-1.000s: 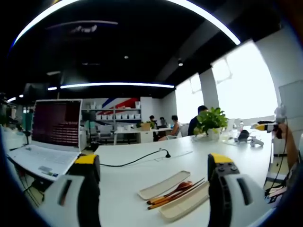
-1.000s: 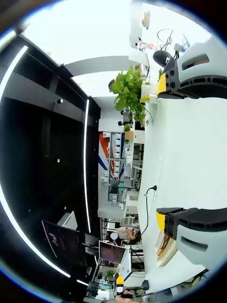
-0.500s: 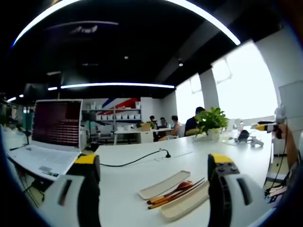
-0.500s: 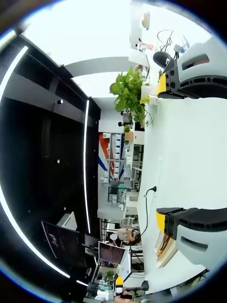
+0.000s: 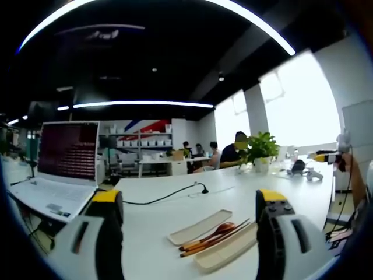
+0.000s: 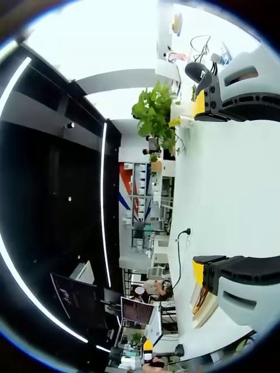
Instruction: Arrange the utensils inside the cutlery case until each visible utensil rests in its matching compartment.
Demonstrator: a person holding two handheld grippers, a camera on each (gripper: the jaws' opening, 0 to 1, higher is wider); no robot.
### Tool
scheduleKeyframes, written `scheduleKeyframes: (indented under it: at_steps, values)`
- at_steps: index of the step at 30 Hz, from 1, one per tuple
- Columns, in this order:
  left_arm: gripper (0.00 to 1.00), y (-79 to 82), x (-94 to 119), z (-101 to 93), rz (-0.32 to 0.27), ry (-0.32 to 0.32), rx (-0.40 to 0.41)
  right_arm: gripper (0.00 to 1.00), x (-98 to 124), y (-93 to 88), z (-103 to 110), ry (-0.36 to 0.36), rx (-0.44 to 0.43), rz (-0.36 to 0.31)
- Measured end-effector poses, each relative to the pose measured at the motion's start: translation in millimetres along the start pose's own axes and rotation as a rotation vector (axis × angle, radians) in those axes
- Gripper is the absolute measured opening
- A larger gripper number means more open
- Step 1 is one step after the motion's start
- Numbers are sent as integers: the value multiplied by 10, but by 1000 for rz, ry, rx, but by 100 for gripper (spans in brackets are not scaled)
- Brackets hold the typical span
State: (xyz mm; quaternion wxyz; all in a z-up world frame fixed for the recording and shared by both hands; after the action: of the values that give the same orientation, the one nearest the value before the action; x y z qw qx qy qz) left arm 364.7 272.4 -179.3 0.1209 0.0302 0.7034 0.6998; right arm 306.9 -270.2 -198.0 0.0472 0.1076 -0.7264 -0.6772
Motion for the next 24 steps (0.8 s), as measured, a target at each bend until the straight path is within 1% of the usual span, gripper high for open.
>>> scheduleKeyframes:
  at_steps: [4,8,12,16,18,19,20,22,24]
  values:
    - [100,22,6,22,-4,4,3,99,11,-13,5,9,-2,12]
    - [100,17,9,27,-3,5,9,99,25,-9,3,3,-8,6]
    - [100,7,17,13,0,0,17,99,20,3,49,20,-11,-2]
    - [100,-7,22,-8,4,-9,24,99,-14,80,140,52,3,-31]
    - [100,-23,22,-1,10,-6,25,98,-35,135,205,83,-15,-90]
    - [100,-30,24,0,13,-6,27,97,-48,114,244,112,-37,-87]
    - [100,-32,27,-4,13,-8,28,98,-66,100,254,126,-46,-78]
    - [100,-44,37,-31,17,-23,29,98,-129,96,264,139,-44,-63]
    - [100,-49,44,-50,19,-31,40,99,-202,135,323,166,-27,-58]
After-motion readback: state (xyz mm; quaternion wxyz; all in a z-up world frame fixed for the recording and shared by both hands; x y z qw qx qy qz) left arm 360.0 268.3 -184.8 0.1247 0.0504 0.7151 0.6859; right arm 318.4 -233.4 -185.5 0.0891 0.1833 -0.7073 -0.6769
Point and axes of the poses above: the point that each gripper's makers call its tool centre point, and the gripper's own axes: x roughly backward along the fingers, z roughly to its left, y roughly out of its top, the point moved 3 cm from there along x, roughly backward along the fingers, and after that the axes turned 12 degrees about y, right-handed, at the moved point
